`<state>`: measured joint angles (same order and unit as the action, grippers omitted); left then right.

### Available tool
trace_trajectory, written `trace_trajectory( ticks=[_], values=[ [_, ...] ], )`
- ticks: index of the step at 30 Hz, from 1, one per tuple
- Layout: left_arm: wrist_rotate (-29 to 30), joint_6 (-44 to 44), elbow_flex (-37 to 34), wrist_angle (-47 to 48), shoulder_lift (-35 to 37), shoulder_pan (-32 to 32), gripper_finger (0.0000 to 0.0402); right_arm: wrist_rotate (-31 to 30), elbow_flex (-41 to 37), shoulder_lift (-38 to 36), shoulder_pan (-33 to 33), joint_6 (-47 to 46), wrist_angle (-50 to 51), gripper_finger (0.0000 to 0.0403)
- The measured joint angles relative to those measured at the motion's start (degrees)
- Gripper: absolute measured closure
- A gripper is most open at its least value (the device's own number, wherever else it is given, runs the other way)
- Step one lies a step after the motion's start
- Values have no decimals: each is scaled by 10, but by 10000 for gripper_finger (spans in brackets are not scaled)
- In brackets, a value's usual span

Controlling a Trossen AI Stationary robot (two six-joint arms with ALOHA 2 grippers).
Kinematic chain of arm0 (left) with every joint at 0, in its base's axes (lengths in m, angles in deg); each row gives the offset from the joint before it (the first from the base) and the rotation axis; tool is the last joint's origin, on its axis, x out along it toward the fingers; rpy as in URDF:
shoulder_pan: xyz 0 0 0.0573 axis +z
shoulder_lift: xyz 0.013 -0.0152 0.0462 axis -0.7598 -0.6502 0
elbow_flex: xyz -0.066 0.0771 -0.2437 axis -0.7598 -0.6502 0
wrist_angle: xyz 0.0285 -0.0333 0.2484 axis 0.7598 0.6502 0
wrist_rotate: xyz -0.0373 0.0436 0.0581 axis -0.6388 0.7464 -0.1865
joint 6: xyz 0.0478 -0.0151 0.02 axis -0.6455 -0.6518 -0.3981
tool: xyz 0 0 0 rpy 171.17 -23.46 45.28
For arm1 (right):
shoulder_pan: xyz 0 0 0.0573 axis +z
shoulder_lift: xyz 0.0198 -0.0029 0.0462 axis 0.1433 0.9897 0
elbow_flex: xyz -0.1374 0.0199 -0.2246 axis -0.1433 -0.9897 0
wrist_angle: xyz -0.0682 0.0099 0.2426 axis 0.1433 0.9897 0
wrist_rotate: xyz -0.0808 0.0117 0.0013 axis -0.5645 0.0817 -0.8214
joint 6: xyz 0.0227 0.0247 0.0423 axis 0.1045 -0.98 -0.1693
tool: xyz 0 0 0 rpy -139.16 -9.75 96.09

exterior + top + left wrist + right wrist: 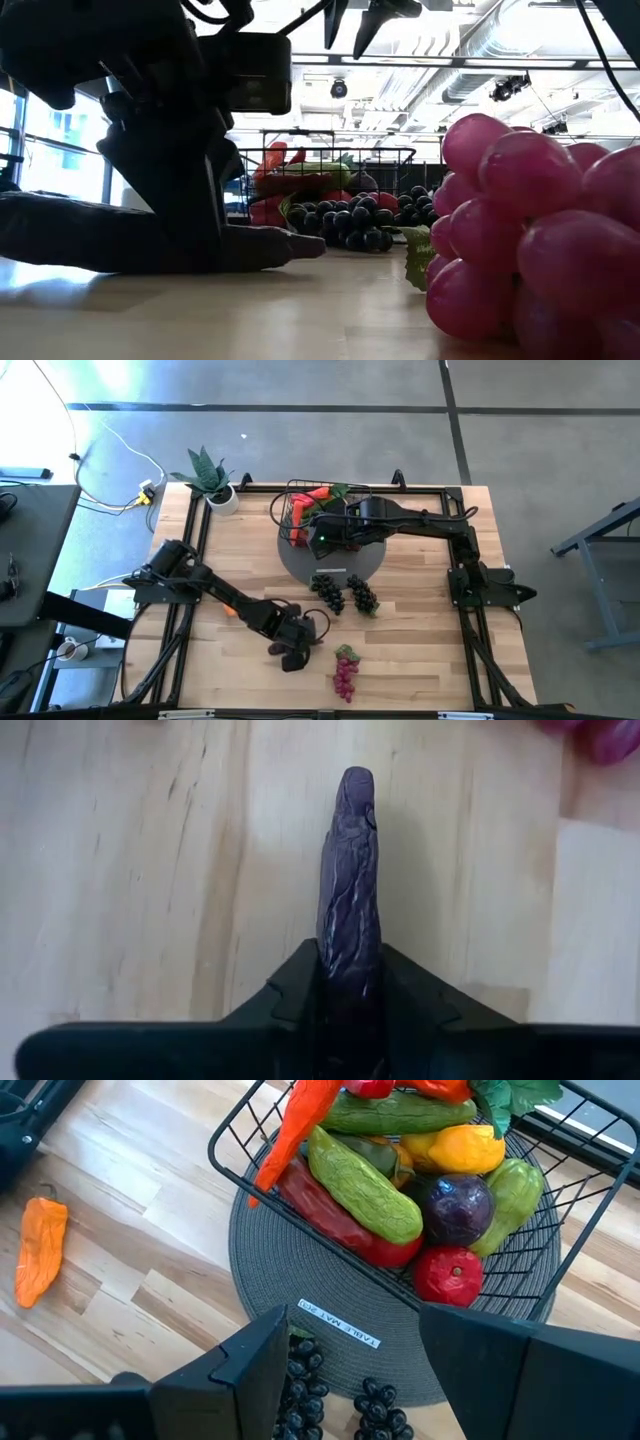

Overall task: Build produce basket
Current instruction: Put the purple eggplant into the wire basket

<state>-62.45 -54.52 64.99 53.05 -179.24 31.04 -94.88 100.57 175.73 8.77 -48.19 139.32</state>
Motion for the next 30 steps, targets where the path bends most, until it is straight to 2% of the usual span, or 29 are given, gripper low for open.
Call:
trace_trajectory(
  ticks=[6,14,30],
  values=[
    [14,-33,-6,59,37,14,328,-1,6,0,1,-12,8,194],
    [47,-76,-5,117,110,66,332,-16,6,-11,13,-47,19,194],
    [45,-230,-2,134,266,249,328,-97,6,-38,18,-107,38,194]
  ],
)
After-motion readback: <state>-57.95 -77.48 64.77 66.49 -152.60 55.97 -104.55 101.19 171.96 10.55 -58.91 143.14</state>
